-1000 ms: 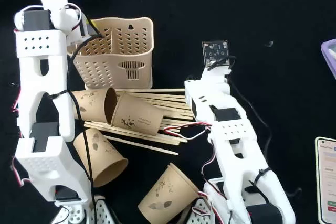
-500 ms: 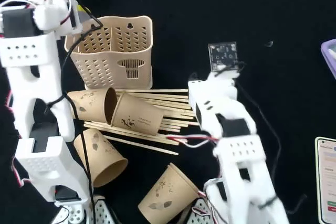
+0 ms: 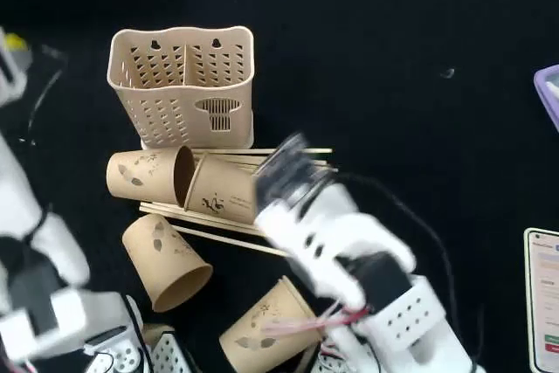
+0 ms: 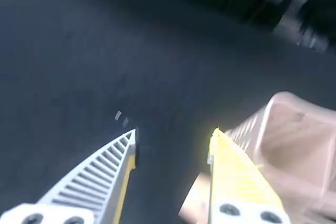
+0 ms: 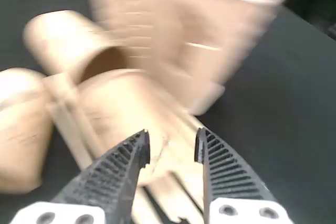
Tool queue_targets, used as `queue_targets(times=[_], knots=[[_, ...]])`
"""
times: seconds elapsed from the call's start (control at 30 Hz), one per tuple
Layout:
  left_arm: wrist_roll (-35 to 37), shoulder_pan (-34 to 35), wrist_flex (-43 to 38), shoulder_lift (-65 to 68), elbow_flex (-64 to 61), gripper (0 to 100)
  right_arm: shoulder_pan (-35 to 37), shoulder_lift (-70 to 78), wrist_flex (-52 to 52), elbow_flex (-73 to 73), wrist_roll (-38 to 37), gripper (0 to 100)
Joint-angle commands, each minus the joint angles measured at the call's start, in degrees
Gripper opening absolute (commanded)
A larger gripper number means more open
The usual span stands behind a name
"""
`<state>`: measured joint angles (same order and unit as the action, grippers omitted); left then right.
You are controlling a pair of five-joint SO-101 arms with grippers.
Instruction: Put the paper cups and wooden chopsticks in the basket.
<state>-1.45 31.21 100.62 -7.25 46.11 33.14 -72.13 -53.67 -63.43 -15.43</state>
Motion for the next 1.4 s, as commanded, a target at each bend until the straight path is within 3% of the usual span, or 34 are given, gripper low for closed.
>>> queue_targets(times=[0.0, 0.17, 0.37, 0.63, 0.9, 1.17, 1.3, 1.37], knots=[[-5.7, 3.3, -2.0, -14.2, -19.2, 22, 20.0, -1.3, -3.4, -0.4, -2.2, 15.7], [-6.2, 7.6, -11.5, -23.9, -34.7, 23, 32.6, -1.3, -0.5, -5.6, -2.2, 15.9], [-6.2, 8.4, -14.9, -28.2, -46.6, 23, 33.1, -1.2, 9.1, -12.9, -2.1, 15.9], [-5.9, 8.4, -14.9, -28.3, -56.2, 23, 36.0, -1.0, 9.6, -13.8, -2.1, 16.0], [-5.8, 8.4, -15.1, -28.2, -63.3, 22, 34.7, 11.6, 18.4, -13.6, -2.1, 16.0], [-5.8, 8.4, -27.3, -28.7, -77.2, 22, 27.5, 26.8, 28.7, -9.3, -2.1, 15.4], [-1.8, 8.4, -33.1, -28.7, -83.7, 22, 23.3, 29.1, 29.2, -6.8, -2.1, 0.6], [1.9, 8.4, -35.7, -28.7, -87.2, 22, 21.6, 28.0, 27.6, -6.1, -2.1, 1.8]])
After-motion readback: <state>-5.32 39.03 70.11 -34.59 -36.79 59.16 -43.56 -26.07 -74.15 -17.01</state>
